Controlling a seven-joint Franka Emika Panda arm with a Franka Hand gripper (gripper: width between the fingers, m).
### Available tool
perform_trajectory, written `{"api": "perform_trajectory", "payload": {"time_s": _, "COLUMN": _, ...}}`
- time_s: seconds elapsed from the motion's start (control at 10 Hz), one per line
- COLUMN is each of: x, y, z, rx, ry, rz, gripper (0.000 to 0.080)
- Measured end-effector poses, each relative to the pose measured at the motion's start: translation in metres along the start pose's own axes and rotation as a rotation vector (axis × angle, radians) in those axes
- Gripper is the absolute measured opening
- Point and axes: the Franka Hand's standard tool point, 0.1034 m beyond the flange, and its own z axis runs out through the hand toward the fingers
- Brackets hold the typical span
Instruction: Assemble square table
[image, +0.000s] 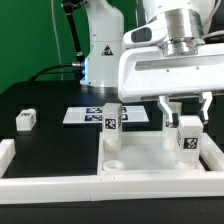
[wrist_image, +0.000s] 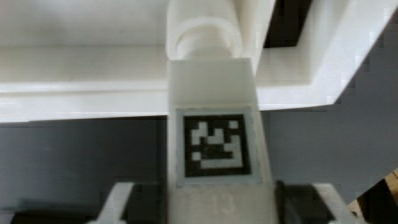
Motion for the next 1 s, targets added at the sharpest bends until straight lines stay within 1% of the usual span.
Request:
{"api": "perform_trajectory", "payload": {"time_s": 0.1, "x": -0.002, "y": -0.001, "z": 0.0, "rx": -0.001, "ry": 0.006, "rz": -0.004, "gripper": 0.029}}
{"api": "perform_trajectory", "payload": {"time_s": 0.3, "x": -0.012, "y": -0.005, "z": -0.002, "rx": -0.001, "ry": 0.015, "rz": -0.01, "gripper": 0.029}}
{"api": "perform_trajectory", "payload": {"time_s": 0.6, "x": -0.013, "y": -0.006, "z": -0.002, "rx": 0.004, "ry": -0.013, "rz": -0.011, "gripper": 0.029}}
{"api": "perform_trajectory", "payload": {"time_s": 0.7, "x": -0.016, "y": -0.006, "z": -0.001, "rx": 0.005, "ry": -0.027, "rz": -0.011, "gripper": 0.029}}
{"api": "perform_trajectory", "payload": {"time_s": 0.8, "x": -0.017, "y": -0.006, "z": -0.001, "rx": 0.006, "ry": -0.028, "rz": -0.011, "gripper": 0.0469}}
{"api": "perform_trajectory", "payload": {"time_s": 0.9, "x": -0.017, "y": -0.006, "z": -0.001, "rx": 0.005, "ry": -0.029, "rz": -0.011, "gripper": 0.0585}}
{"api": "perform_trajectory", "payload": {"time_s": 1.0, "x": -0.017, "y": -0.006, "z": 0.0, "rx": 0.005, "ry": -0.03, "rz": -0.011, "gripper": 0.0585}}
